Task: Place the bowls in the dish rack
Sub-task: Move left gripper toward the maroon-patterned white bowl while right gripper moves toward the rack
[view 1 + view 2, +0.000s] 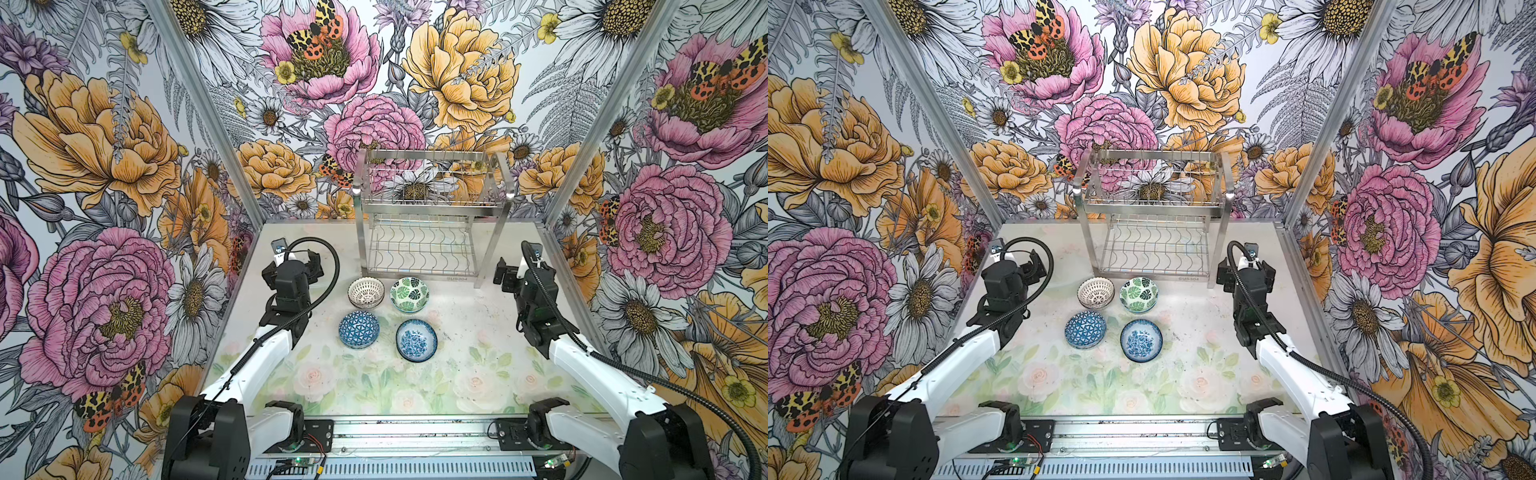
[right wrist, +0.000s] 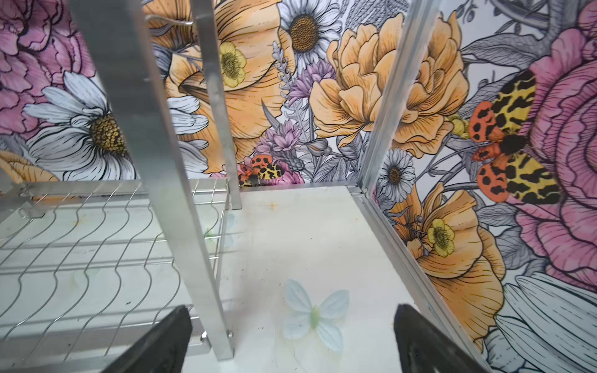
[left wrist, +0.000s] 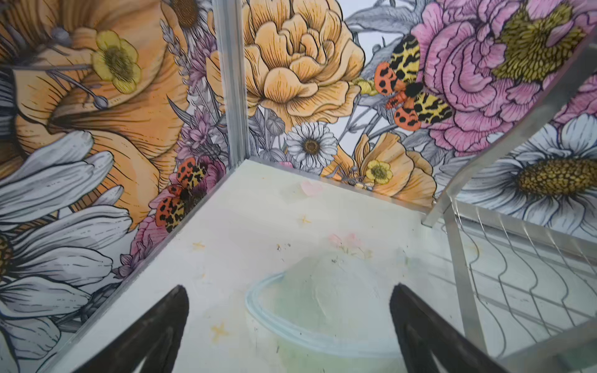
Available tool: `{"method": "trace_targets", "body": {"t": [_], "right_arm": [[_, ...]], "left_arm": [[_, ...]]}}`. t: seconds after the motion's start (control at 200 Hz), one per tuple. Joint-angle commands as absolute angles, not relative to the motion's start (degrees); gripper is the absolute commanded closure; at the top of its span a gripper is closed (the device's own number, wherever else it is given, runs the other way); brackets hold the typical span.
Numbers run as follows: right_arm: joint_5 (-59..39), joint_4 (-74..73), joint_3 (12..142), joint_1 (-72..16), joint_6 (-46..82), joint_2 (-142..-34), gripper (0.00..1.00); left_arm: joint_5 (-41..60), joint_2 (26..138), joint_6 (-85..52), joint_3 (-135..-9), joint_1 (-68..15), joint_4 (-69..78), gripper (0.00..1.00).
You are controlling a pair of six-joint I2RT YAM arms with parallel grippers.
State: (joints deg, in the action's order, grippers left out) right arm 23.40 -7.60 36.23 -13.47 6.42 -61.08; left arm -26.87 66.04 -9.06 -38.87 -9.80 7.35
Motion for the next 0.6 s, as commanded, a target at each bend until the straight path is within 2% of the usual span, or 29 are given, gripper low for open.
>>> {"method": "trace_targets", "body": {"t": [0.0, 0.2, 0.355, 0.595], "right_arm": [[24.46, 4.43, 40.75, -15.92, 5.92, -59.86, 0.0], [23.14, 9.41, 46.1, -18.75, 6.33, -60.74, 0.0], [22.5, 9.88, 47.27, -20.26, 6.33, -62.54, 0.0], [22.75, 9.86, 47.93, -22.12, 6.3, -65.24, 0.0]], "left_arm": [[-20.76, 67.87, -12.4, -41.55, -10.89, -3.96, 0.01], [-10.13, 72.74, -14.61, -45.42, -11.59, -8.58, 0.01], [-6.65, 77.21, -14.68, -47.68, -12.22, -10.63, 0.02], [-1.9, 80.98, -14.52, -50.65, -15.1, -13.54, 0.13]]}}
